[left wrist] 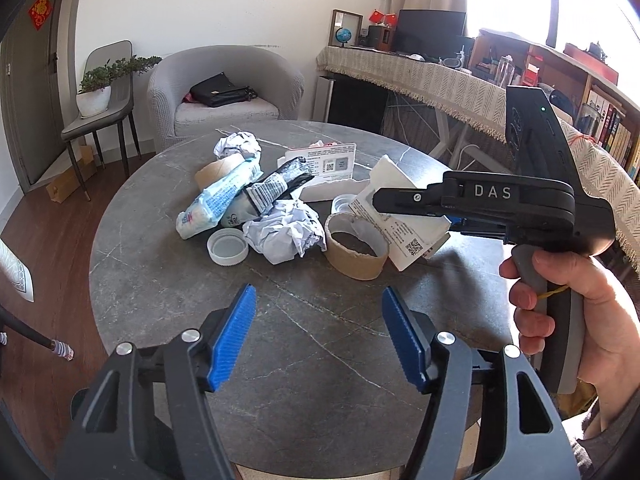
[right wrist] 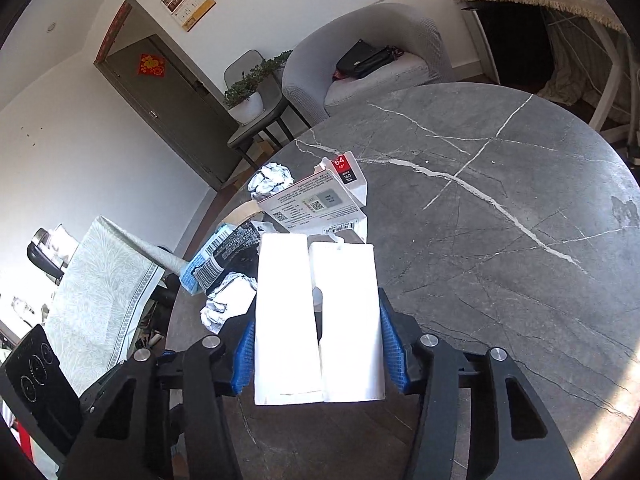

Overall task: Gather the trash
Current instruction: 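Grasp the white cardboard box with the right gripper while the left gripper grasps the brown tape roll, then lift the tape roll with the left gripper while the right gripper carries the box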

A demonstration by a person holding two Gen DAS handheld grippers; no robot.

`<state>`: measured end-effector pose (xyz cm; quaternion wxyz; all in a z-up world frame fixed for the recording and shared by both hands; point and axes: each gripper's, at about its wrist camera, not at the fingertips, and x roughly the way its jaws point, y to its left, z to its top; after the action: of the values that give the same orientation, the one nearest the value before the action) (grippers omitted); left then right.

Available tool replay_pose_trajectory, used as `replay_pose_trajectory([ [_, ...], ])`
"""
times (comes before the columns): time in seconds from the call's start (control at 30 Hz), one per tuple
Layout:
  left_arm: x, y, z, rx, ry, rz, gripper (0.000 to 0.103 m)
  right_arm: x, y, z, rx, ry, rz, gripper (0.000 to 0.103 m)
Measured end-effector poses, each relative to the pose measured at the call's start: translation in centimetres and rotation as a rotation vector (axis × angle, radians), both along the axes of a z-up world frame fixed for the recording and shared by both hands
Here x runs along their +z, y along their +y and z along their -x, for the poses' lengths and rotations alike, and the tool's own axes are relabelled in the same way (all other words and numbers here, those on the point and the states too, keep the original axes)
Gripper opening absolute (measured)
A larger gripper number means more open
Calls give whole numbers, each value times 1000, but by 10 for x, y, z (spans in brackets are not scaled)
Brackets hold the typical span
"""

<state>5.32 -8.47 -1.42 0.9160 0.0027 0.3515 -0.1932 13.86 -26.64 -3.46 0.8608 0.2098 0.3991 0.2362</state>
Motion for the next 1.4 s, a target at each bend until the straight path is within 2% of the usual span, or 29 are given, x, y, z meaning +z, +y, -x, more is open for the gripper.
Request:
replay_pose_trajectory([
  [0.23,-5,-15,-16,-39,46,51,63,8,-9,5,3,-28,-6,50],
  [0.33,-9,-24,-18,-55,57,48,56,15,-21,11,-17,-51,-19,50],
  [0.47,-16,-38,-23,-67,76,26,51,19,-37,16,-39,-70,-34,50],
  [0.6,-20,-45,-31,-36,75,-5,53,19,-44,18,-44,-70,-49,50],
  [0.97,-18,-51,-58,47,103,0,53,19,-59,26,-43,-77,-61,50],
  [1.2,-16,-54,-70,63,119,12,59,20,-69,30,-43,-81,-59,50],
  [1.27,-16,-56,-70,65,111,-4,54,21,-72,31,-43,-82,-55,50],
  [1.3,-16,-56,-70,69,106,-15,48,22,-72,31,-42,-83,-53,50],
  [1.4,-16,-54,-69,68,103,0,47,24,-71,32,-42,-87,-48,50],
])
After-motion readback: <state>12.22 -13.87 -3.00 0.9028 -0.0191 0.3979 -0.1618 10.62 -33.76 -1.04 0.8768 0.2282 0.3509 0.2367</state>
